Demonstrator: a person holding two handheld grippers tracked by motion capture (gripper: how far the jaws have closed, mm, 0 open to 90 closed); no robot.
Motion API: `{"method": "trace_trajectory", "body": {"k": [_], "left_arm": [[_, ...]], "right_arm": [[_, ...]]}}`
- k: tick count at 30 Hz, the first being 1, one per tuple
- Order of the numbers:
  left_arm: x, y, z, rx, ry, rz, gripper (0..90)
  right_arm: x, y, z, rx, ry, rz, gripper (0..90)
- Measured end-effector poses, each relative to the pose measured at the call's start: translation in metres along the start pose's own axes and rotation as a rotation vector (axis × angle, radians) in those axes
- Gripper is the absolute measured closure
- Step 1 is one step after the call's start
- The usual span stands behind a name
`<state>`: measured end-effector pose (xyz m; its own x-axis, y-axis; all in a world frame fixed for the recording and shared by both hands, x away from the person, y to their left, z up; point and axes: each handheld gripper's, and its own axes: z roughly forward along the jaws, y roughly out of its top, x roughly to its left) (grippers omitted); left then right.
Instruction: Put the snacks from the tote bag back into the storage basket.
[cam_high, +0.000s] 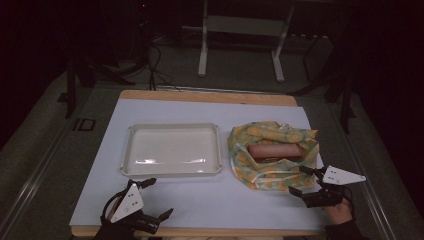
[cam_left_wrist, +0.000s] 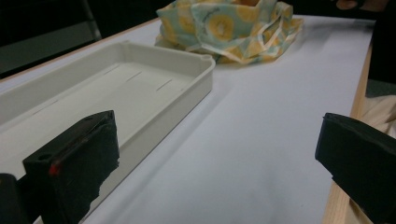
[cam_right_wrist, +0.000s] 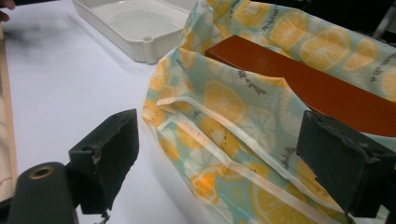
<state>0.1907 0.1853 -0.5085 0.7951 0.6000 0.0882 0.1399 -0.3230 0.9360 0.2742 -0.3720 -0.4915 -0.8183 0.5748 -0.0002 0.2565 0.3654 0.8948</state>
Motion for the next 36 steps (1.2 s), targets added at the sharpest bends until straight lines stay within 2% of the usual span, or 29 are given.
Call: {"method": "trace_trajectory", "body": {"k": [1, 4, 7, 9, 11, 17, 18, 21, 24, 28, 30, 36], "left_arm": [[-0.001, 0.000, 0.000, -0.007, -0.004, -0.003, 0.0], [-0.002, 0.000, 0.001, -0.013, -0.016, -0.002, 0.0], [-0.002, 0.000, 0.001, -0.008, -0.019, -0.005, 0.0], [-0.002, 0.001, 0.000, -0.012, -0.020, -0.006, 0.0], [-0.002, 0.001, 0.000, -0.017, -0.018, -0.011, 0.0], [-0.002, 0.001, 0.000, -0.012, -0.013, -0.012, 0.0], [-0.002, 0.002, 0.000, -0.010, -0.015, -0.011, 0.0], [-0.002, 0.002, 0.000, -0.015, -0.015, -0.010, 0.0], [-0.002, 0.002, 0.000, -0.014, -0.012, -0.012, 0.0], [-0.001, 0.002, 0.000, -0.014, -0.012, -0.015, 0.0], [-0.001, 0.002, 0.000, -0.016, -0.015, -0.014, 0.0], [-0.001, 0.002, 0.000, -0.017, -0.015, -0.014, 0.0]], "right_arm": [[0.001, 0.001, -0.002, 0.007, -0.016, -0.003, 12.9], [0.001, 0.005, -0.007, 0.059, -0.014, -0.006, 12.8], [0.001, 0.006, -0.010, 0.084, 0.006, 0.003, 12.1], [0.001, 0.008, -0.012, 0.119, -0.017, 0.014, 11.1], [0.001, 0.008, -0.013, 0.130, 0.020, 0.017, 10.9], [0.002, 0.013, -0.013, 0.146, 0.033, -0.013, 10.9], [0.003, 0.016, -0.013, 0.159, 0.045, -0.036, 10.9], [0.005, 0.022, -0.012, 0.160, 0.067, -0.059, 10.9], [0.006, 0.030, -0.012, 0.160, 0.063, -0.091, 10.9], [0.005, 0.037, -0.013, 0.144, 0.073, -0.105, 11.0], [0.004, 0.047, -0.014, 0.130, 0.079, -0.129, 12.9], [-0.001, 0.065, -0.013, 0.115, 0.078, -0.160, 13.1]]}}
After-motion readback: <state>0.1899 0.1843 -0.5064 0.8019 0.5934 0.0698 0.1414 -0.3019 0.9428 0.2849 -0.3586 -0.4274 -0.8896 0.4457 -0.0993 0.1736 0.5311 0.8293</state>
